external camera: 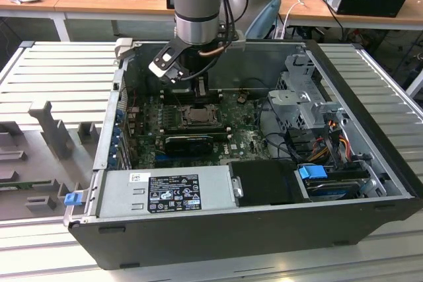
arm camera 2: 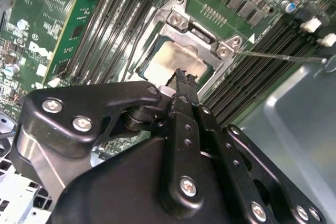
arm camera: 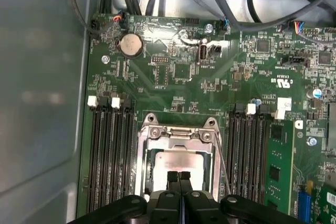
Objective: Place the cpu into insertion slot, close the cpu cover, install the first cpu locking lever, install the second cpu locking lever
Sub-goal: 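Close the cpu cover, then install the first cpu locking lever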
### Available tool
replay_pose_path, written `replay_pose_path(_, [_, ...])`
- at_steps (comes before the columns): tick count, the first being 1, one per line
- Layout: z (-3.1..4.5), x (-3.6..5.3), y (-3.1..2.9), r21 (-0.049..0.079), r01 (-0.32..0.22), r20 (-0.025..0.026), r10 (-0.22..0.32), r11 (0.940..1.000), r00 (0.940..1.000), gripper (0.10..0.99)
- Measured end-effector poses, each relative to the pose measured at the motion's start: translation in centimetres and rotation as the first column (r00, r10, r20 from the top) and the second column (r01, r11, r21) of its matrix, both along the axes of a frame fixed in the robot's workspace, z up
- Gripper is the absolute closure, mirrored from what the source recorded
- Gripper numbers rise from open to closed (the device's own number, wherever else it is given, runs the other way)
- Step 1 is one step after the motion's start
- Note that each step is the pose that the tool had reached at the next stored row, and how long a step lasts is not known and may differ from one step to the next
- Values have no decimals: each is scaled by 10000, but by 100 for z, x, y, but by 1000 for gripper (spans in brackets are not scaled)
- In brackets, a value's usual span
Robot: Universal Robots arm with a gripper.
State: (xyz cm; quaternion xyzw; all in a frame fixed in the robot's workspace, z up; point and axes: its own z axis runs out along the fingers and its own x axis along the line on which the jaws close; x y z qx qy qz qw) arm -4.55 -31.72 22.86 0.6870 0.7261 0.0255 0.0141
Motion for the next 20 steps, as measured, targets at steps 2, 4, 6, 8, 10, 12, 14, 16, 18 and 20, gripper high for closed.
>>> replay_pose_path(2, [0, -33, 0, 0, 0, 0, 0, 10000, 10000, 980])
replay_pose_path(4, [0, -45, 0, 1, 0, 0, 0, 10000, 10000, 980])
replay_pose_path(6, [18, -47, 0, 0, 0, 0, 0, 10000, 10000, 980])
replay_pose_path(8, [28, -48, 0, 0, 1, -1, -1, 10000, 10000, 980])
replay_pose_path(10, [37, -48, 0, 0, 0, -1, 0, 10000, 10000, 980])
replay_pose_path(12, [49, -48, 0, 0, 0, -1, 0, 10000, 10000, 980])
replay_pose_path(14, [76, -48, 0, -1, 0, -1, 0, 10000, 10000, 980])
replay_pose_path(16, [84, -48, 0, -1, 0, 0, 0, 10000, 10000, 980])
replay_pose_path(18, [101, -48, 0, -2, 0, -1, 0, 10000, 10000, 980])
replay_pose_path(20, [122, -48, 0, -4, 0, 0, 0, 10000, 10000, 980])
